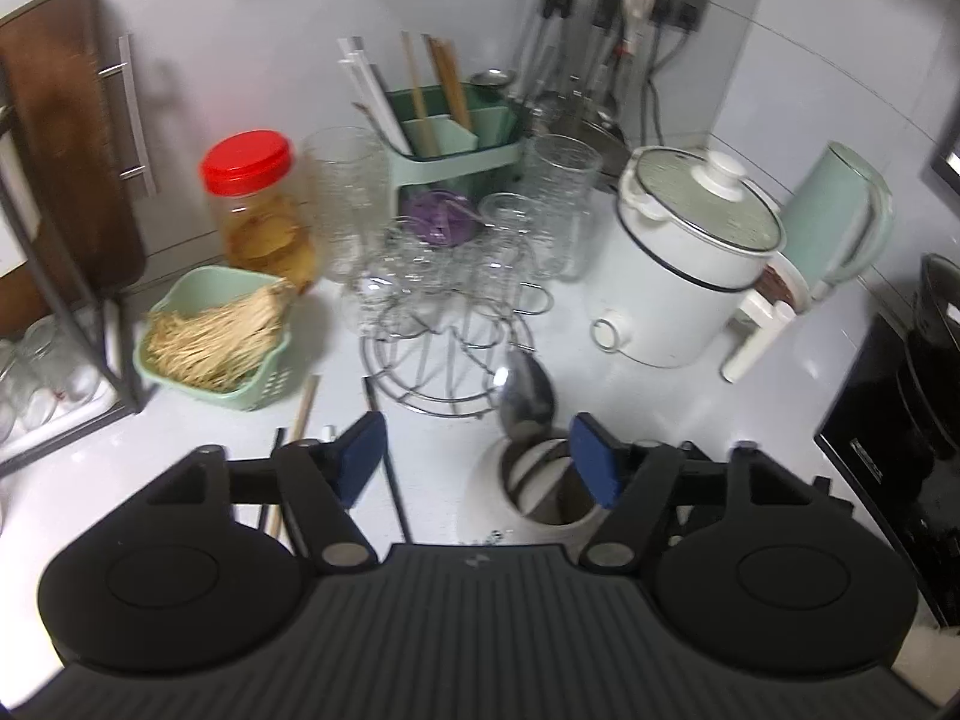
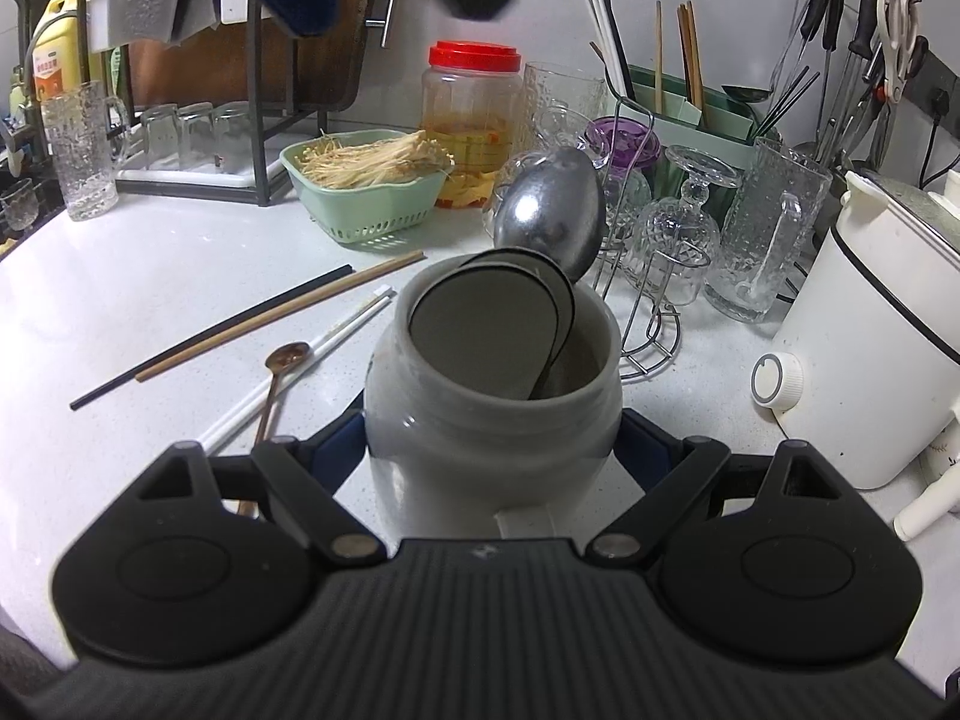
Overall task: Organize utensils
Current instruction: 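Lower the white ceramic spoon into the mug and open the left tool, then move the left tool down to the gold spoon on the counter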
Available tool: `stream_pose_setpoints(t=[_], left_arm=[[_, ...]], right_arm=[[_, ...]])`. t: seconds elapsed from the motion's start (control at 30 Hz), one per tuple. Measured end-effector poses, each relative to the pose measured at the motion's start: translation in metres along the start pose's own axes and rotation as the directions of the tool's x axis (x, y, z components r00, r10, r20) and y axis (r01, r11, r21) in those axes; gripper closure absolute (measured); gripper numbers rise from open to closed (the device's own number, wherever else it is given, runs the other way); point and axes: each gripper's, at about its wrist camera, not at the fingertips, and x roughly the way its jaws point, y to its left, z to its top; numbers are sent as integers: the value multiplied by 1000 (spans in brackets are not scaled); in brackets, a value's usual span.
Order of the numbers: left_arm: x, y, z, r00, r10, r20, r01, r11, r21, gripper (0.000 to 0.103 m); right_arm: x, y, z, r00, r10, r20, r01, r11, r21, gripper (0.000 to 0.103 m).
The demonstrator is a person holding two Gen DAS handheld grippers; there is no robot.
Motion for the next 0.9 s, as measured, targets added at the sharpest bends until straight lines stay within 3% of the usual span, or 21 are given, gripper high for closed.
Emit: stream_pose_setpoints(t=[0.3, 0.53, 0.9], left_arm=[[-20, 29, -15, 997, 63, 50, -60, 996, -61, 17], [-27, 46, -32, 995, 95, 40, -91, 992, -89, 16], [-44, 79, -70, 992, 107, 72, -92, 979, -180, 16]], right_arm=[[0, 1, 0, 1000, -16, -6, 16, 1000, 14, 12], [0, 6, 1, 999, -43, -9, 43, 999, 33, 12], [-1, 17, -2, 995, -101, -4, 101, 992, 79, 12]])
